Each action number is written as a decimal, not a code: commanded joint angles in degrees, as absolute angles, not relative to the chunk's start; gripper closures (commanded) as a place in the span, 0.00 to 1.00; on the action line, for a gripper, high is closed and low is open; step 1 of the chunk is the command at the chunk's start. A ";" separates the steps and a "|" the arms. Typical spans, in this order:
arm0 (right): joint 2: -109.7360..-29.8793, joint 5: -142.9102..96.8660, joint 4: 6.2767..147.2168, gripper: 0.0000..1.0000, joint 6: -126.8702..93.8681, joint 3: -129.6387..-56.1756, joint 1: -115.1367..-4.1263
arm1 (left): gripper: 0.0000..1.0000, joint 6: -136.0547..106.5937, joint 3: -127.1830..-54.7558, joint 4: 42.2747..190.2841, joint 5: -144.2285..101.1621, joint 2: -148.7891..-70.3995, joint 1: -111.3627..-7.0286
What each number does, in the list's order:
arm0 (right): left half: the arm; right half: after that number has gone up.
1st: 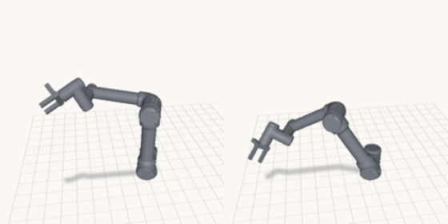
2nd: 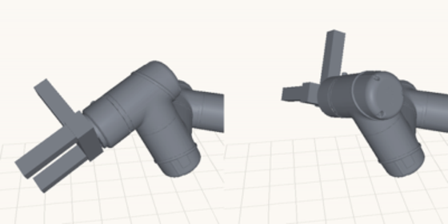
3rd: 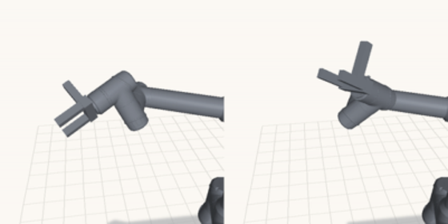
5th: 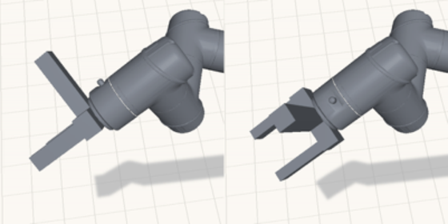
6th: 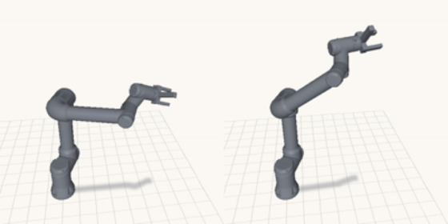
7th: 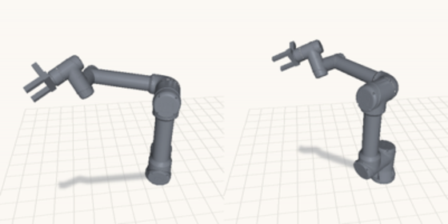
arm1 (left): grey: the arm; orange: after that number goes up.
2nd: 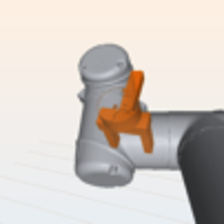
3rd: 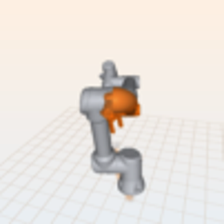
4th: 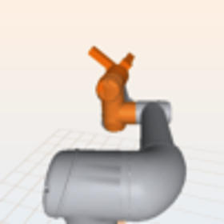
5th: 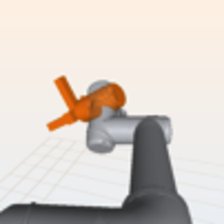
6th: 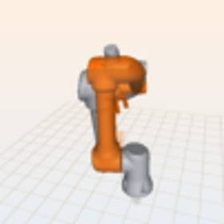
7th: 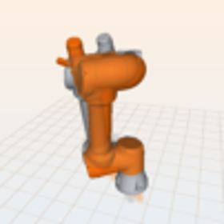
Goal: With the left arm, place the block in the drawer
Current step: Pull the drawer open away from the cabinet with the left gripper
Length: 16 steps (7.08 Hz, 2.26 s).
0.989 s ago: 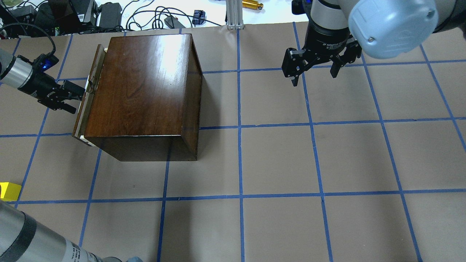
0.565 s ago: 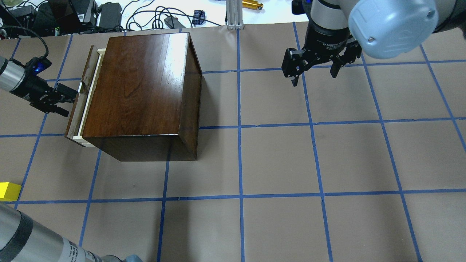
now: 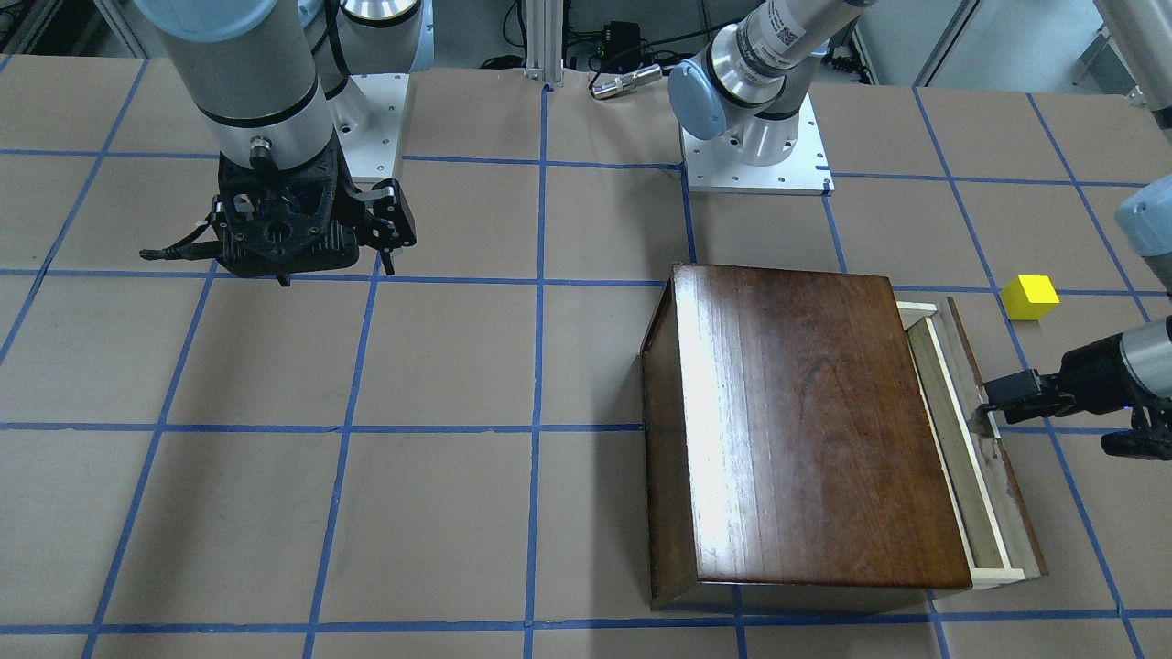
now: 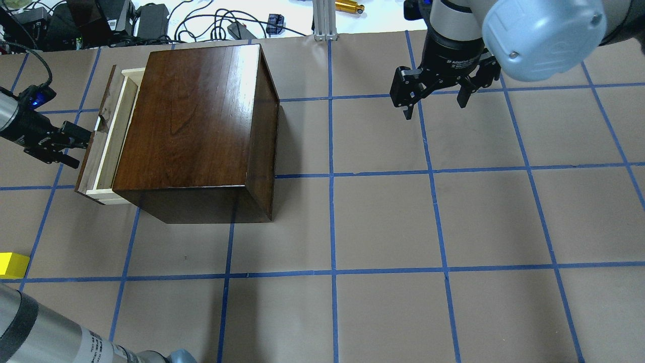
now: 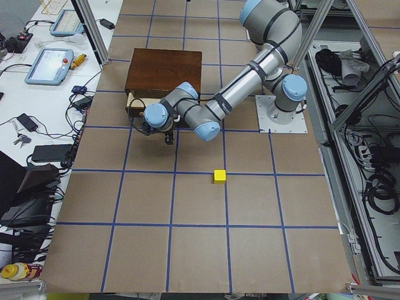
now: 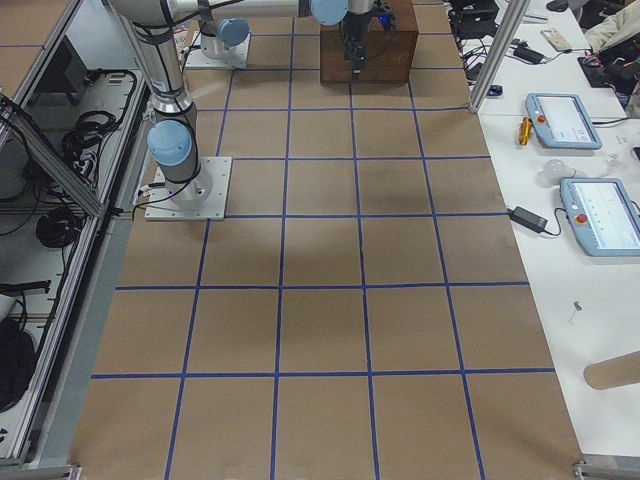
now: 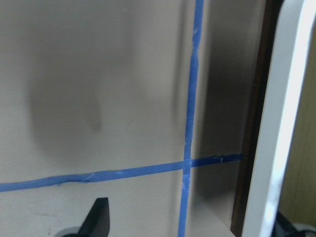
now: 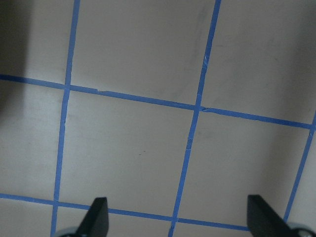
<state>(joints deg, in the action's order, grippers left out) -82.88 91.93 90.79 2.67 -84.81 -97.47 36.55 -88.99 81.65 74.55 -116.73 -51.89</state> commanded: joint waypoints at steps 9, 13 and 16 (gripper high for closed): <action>-82.88 91.93 90.79 0.00 2.72 -84.81 -97.47 | 0.00 37.97 -87.98 81.83 76.99 -116.02 -48.16; -82.88 91.93 90.79 0.00 2.64 -84.81 -97.47 | 0.00 38.06 -85.52 84.62 77.08 -110.41 -48.34; -82.88 91.93 90.79 0.00 2.64 -84.81 -97.47 | 0.00 39.11 -85.70 91.02 82.24 -102.42 -48.25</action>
